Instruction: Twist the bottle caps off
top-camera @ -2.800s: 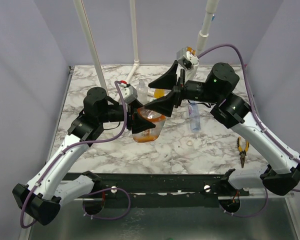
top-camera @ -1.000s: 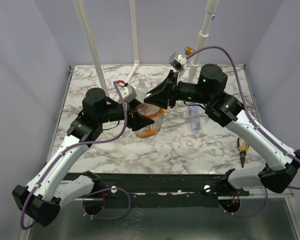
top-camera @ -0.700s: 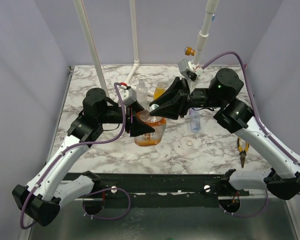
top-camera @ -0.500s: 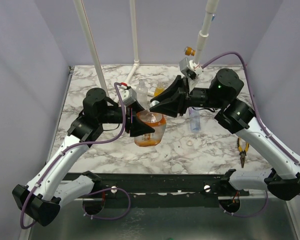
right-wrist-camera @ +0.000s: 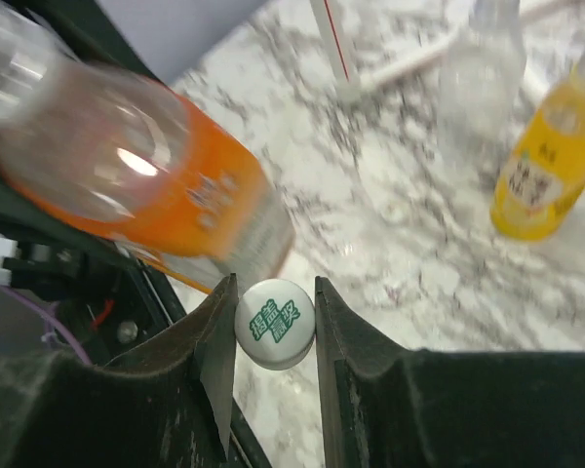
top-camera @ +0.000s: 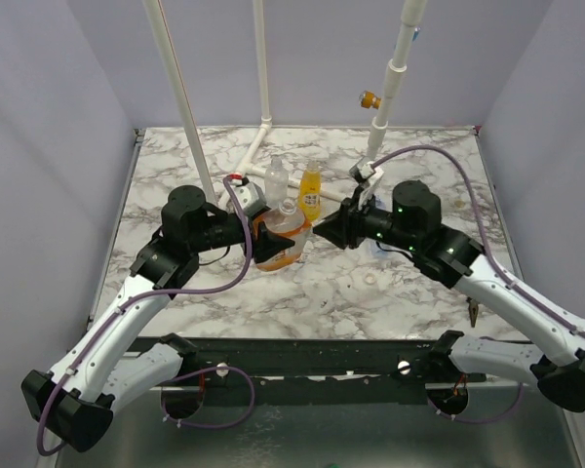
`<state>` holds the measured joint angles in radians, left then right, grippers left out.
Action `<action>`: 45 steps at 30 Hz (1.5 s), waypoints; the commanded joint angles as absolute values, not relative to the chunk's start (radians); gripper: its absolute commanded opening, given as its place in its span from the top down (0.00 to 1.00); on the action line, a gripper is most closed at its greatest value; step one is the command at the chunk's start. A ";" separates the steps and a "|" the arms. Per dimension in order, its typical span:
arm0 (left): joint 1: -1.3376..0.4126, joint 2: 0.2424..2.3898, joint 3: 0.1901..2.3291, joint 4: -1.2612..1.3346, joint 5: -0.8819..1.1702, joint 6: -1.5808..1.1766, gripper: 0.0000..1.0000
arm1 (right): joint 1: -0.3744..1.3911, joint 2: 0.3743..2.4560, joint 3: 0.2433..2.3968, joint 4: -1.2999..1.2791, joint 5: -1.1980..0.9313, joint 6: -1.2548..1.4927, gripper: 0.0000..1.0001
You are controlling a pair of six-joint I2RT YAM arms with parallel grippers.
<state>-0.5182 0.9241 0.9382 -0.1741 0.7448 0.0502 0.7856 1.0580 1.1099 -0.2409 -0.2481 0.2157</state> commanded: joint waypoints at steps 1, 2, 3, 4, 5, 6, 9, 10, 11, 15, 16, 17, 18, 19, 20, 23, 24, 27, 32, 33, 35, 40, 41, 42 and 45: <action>-0.517 0.878 0.894 -0.181 0.649 0.098 1.00 | 0.788 1.138 0.978 -0.206 -0.178 0.304 0.82; -0.517 0.875 0.888 -0.181 0.652 0.091 1.00 | 0.788 1.157 0.952 -0.172 -0.188 0.316 0.82; -0.518 0.872 0.882 -0.182 0.655 0.086 1.00 | 0.788 1.182 0.923 -0.133 -0.195 0.321 0.83; -0.517 0.869 0.877 -0.183 0.659 0.084 1.00 | 0.788 1.204 0.903 -0.105 -0.197 0.332 0.83; -0.517 0.865 0.872 -0.183 0.659 0.083 1.00 | 0.788 1.227 0.880 -0.074 -0.193 0.340 0.83; -0.517 0.863 0.869 -0.183 0.659 0.083 1.00 | 0.788 1.243 0.860 -0.045 -0.189 0.341 0.83; -0.517 0.859 0.867 -0.185 0.657 0.082 1.00 | 0.788 1.278 0.786 0.072 -0.151 0.347 0.82; -0.517 0.859 0.867 -0.186 0.655 0.079 1.00 | 0.788 1.290 0.764 0.106 -0.136 0.347 0.82; -0.517 0.857 0.866 -0.187 0.655 0.076 1.00 | 0.788 1.302 0.748 0.131 -0.122 0.345 0.82; -0.517 0.848 0.852 -0.193 0.648 0.067 1.00 | 0.790 1.390 0.694 0.246 -0.061 0.350 0.80; -0.517 0.844 0.849 -0.193 0.647 0.067 1.00 | 0.790 1.414 0.686 0.279 -0.044 0.353 0.78; -0.518 0.840 0.847 -0.195 0.644 0.065 1.00 | 0.789 1.448 0.682 0.304 -0.033 0.351 0.77; -0.517 0.839 0.844 -0.197 0.641 0.065 1.00 | 0.790 1.478 0.682 0.326 -0.016 0.350 0.77; -0.517 0.835 0.844 -0.201 0.637 0.063 1.00 | 0.790 1.513 0.682 0.345 -0.005 0.352 0.77; -0.517 0.833 0.843 -0.205 0.636 0.062 1.00 | 0.792 1.541 0.684 0.364 0.029 0.351 0.76; -0.517 0.827 0.845 -0.218 0.634 0.061 1.00 | 0.793 1.617 0.684 0.400 0.093 0.360 0.72; -0.517 0.825 0.846 -0.224 0.634 0.062 1.00 | 0.793 1.632 0.680 0.410 0.106 0.362 0.71; -0.518 0.821 0.851 -0.236 0.632 0.062 1.00 | 0.797 1.650 0.654 0.439 0.128 0.373 0.69; -0.517 0.833 0.851 -0.239 0.641 0.061 1.00 | 0.816 1.657 0.633 0.437 0.132 0.378 0.37; -0.517 0.837 0.853 -0.238 0.645 0.058 1.00 | 0.821 1.653 0.635 0.428 0.130 0.378 0.33; -0.517 0.842 0.857 -0.236 0.652 0.053 1.00 | 0.826 1.634 0.640 0.401 0.129 0.378 0.29; -0.517 0.844 0.864 -0.236 0.652 0.055 1.00 | 0.827 1.478 0.669 0.291 0.134 0.347 0.24; -0.517 0.845 0.862 -0.236 0.652 0.056 1.00 | 0.827 1.440 0.685 0.259 0.129 0.333 0.24; -0.517 0.842 0.860 -0.236 0.653 0.056 1.00 | 0.827 1.391 0.700 0.235 0.119 0.313 0.24; -0.517 0.840 0.853 -0.236 0.655 0.058 1.00 | 0.827 1.269 0.770 0.155 0.027 0.246 0.22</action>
<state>-0.5182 0.8455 0.8505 -0.2279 0.6533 0.0635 0.8230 1.4155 0.6693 0.2535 0.0940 0.3367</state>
